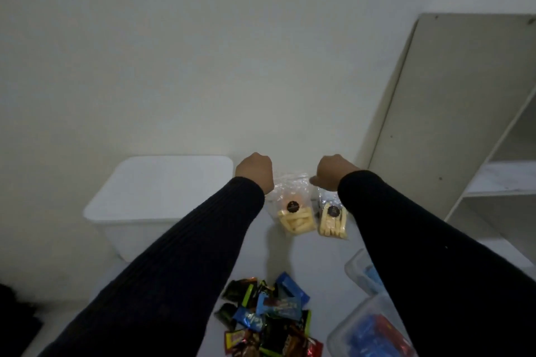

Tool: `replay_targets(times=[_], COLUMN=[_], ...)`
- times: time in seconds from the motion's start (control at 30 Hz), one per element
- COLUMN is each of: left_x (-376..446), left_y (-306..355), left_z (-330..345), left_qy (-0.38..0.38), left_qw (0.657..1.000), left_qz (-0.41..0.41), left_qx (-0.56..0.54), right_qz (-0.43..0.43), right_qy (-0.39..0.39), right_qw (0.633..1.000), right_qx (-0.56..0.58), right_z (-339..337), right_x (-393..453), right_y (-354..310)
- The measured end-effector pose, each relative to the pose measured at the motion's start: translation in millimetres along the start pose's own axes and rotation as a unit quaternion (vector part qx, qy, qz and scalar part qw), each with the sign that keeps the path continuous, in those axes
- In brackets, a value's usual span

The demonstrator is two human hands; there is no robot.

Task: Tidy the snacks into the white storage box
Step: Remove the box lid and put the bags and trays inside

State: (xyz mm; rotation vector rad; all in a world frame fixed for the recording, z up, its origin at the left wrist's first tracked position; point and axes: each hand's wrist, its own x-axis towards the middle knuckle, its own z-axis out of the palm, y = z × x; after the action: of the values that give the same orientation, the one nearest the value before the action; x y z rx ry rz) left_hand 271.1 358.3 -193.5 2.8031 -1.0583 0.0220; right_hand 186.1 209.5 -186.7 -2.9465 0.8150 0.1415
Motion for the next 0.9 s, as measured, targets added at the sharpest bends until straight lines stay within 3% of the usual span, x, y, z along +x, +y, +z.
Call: replay_targets(times=[0.2, 0.43, 0.53, 0.73, 0.9], left_x=[-28, -59, -71, -73, -50], left_y=[-78, -183, -227, -304, -349], left_z=[-40, -36, -12, 30, 47], left_qy=[0.028, 0.023, -0.010, -0.054, -0.088], left_qw=[0.995, 0.978, 0.969, 0.951, 0.954], left_qz=[-0.095, -0.208, -0.239, -0.275, -0.232], left_qx=[0.004, -0.021, -0.066, -0.134, -0.171], right_qz=[-0.061, -0.133, -0.128, -0.095, -0.044], right_qy=[0.024, -0.014, -0.043, -0.088, -0.098], right_qw=[0.998, 0.987, 0.979, 0.977, 0.981], right_qx=[0.021, 0.089, 0.155, 0.169, 0.164], right_z=[-23, -4, 25, 67, 84], right_x=[-3, 1, 6, 26, 46], right_y=[-72, -138, -156, -190, -213])
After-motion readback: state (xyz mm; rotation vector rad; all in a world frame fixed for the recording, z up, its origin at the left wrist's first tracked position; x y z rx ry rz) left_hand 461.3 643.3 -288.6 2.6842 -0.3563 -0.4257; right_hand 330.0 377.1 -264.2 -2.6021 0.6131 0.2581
